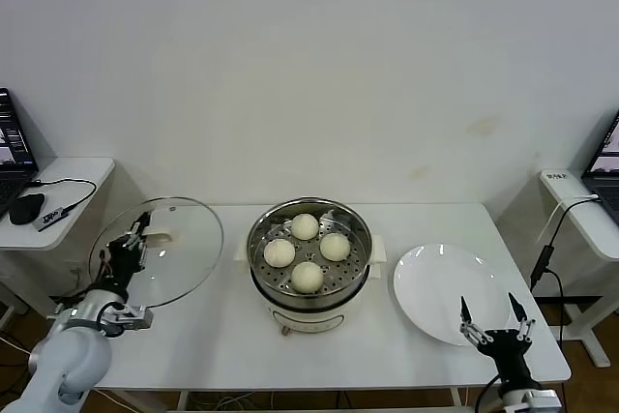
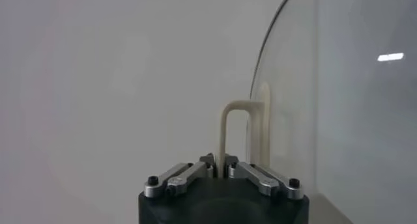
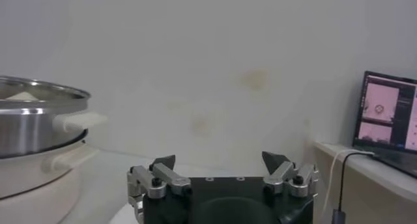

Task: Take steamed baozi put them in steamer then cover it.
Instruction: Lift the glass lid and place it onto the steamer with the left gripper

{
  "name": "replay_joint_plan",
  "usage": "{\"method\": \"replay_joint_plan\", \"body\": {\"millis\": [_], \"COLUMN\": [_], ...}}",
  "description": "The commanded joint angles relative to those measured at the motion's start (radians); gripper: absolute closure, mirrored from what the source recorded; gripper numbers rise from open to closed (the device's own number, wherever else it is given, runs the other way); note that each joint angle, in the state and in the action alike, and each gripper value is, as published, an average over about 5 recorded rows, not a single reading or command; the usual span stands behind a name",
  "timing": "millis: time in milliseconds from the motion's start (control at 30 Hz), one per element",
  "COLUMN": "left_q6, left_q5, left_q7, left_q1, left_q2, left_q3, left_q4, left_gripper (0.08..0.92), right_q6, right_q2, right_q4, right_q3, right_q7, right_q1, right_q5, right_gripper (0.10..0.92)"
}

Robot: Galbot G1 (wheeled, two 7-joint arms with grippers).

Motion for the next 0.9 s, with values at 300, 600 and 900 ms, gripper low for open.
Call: {"method": "replay_joint_plan", "body": {"millis": [300,600,900], "left_q6": [0.404,0.454,0.447], "left_q5": [0.042,0.305,0.443], "left_q7": [0.195,0.341,0.401], "left_q1": [-0.196,-0.278,-0.4], "left_q2": [-0.059,-0.219,-0.348], "left_q3": [0.478,0.593,0.702], "left_q4": [-0.278,-0.201,-0.088], "left_gripper": [0.848,0.848,0.848], "right_q6": [-0.009,-0.016,-0.011], "right_q2": [0.036,0.045,0.053], "right_q4": [-0.075,-0.131,-0.144], "right_q3": [-0.031,-0.057,-0.056], "right_q7": [0.019,0.018,0.018], "right_q1": [0.071,0.11,0.106], "right_q5": [-0.201,-0.237,-0.249], "right_gripper": [0.203,0.203,0.203]}}
